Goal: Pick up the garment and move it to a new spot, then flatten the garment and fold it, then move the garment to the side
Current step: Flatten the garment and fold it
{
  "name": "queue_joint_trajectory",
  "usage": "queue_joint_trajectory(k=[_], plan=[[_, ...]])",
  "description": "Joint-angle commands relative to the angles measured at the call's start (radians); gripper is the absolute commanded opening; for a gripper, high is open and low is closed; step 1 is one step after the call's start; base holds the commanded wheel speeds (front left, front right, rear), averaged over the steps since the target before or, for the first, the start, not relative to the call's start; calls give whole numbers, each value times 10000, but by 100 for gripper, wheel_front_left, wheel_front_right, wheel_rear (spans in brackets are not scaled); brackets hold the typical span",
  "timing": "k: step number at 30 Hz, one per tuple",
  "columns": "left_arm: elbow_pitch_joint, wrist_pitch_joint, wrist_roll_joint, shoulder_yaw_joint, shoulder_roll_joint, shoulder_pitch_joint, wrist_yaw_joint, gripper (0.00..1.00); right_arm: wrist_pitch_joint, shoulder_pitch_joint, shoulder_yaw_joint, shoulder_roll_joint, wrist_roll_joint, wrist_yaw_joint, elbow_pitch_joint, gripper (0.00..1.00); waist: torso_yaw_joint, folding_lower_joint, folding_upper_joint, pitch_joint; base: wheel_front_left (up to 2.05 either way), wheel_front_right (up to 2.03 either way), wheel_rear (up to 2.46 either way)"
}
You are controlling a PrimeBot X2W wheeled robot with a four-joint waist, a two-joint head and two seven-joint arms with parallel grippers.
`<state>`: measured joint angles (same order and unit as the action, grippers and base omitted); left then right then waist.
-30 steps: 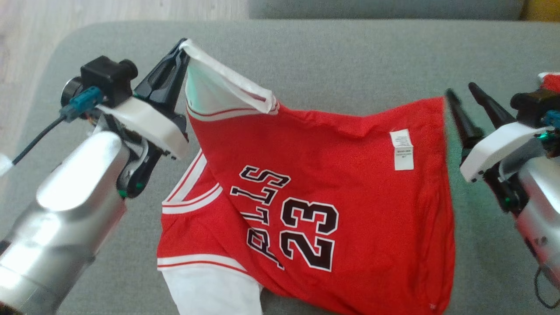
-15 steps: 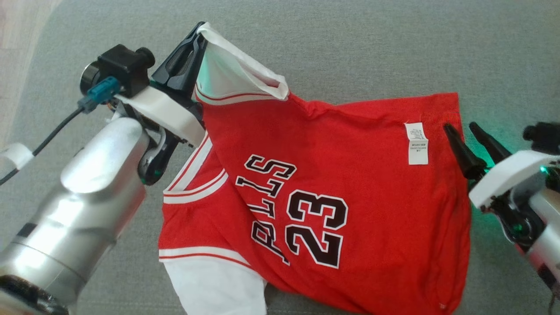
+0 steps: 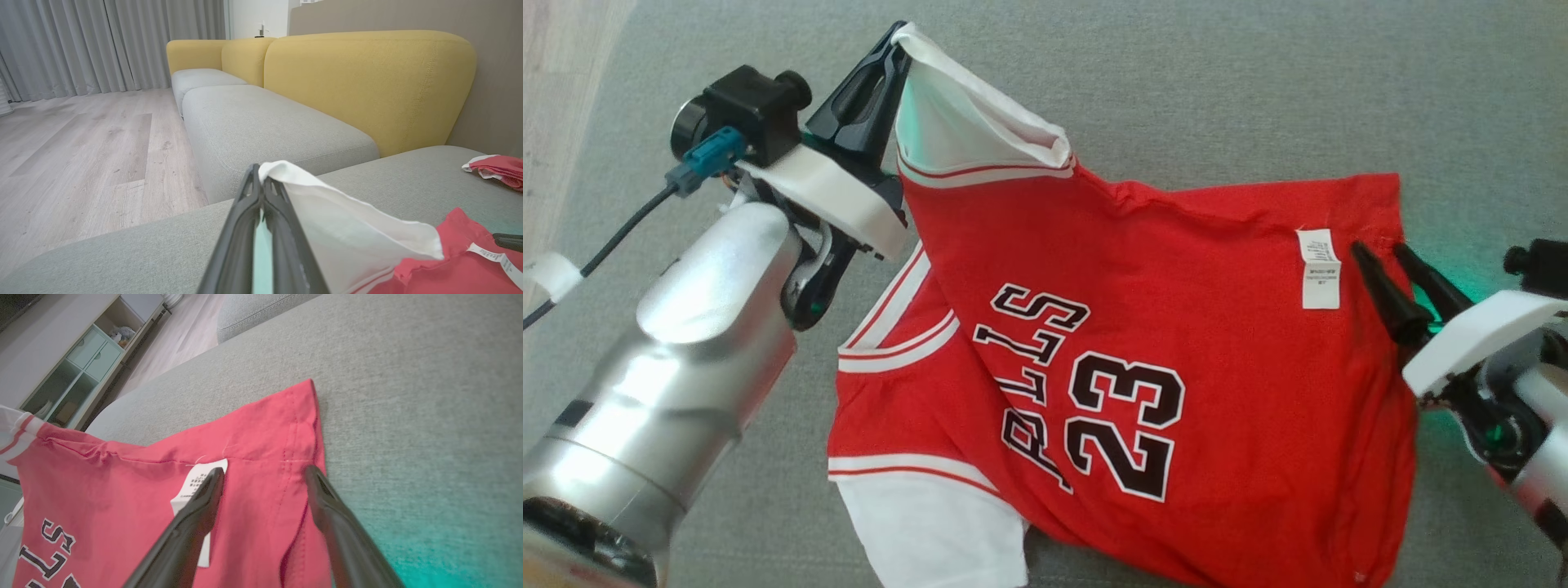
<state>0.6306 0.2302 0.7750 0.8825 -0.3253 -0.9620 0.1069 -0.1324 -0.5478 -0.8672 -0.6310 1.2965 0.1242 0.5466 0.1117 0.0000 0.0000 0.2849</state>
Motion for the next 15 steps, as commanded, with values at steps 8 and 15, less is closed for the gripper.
queue_joint_trajectory(k=[8, 15], plan=[[-47, 146, -6, -264, -158, -707, 77, 0, -266, -332, -349, -420, 461, 65, 331, 100, 158, 0, 0, 104, 0, 0, 0], [28, 193, 34, -301, -148, -703, 94, 0, -456, -380, -601, -456, 711, 65, 270, 90, 157, 0, 0, 98, 0, 0, 0]])
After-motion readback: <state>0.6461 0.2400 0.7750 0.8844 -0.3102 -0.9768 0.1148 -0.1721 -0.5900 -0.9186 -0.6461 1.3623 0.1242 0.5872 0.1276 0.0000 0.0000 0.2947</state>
